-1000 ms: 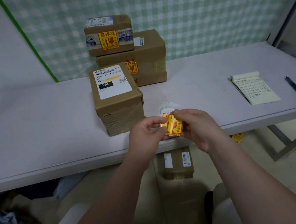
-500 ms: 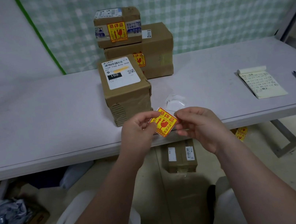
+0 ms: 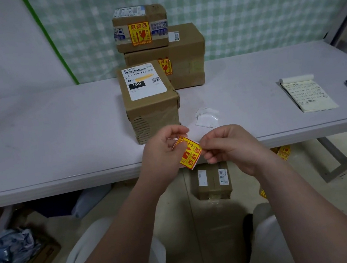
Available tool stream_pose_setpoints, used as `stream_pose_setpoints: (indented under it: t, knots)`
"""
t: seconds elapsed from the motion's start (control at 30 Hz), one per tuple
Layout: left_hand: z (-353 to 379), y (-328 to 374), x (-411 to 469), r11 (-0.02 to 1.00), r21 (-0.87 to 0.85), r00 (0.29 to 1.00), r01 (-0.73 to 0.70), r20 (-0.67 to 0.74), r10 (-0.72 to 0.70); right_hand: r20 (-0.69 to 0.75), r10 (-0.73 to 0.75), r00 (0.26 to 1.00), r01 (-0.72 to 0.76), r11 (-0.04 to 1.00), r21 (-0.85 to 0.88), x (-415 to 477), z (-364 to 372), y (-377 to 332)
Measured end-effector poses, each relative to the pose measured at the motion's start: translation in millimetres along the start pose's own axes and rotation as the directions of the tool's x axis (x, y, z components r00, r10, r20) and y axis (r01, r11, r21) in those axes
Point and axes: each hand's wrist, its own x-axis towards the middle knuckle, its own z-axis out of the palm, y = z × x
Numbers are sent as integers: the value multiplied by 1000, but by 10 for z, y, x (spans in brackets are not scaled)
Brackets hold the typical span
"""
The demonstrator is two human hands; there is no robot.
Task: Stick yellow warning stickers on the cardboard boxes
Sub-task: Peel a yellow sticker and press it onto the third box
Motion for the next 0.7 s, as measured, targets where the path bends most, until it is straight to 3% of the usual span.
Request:
stream_pose_setpoints:
  t: [0.3, 0.57, 0.7]
  knots:
    - [-15, 26, 3, 998, 47, 994, -51, -90, 55, 94, 45, 995, -46, 999, 10, -26, -29, -24]
    - [-25, 71, 5, 997, 51, 994, -56, -95, 61, 110, 50, 993, -55, 998, 43, -32, -19, -23]
    - [-31, 72, 16, 997, 57, 993, -55, -100, 61, 87, 31, 996, -29, 999, -27, -27, -17, -16]
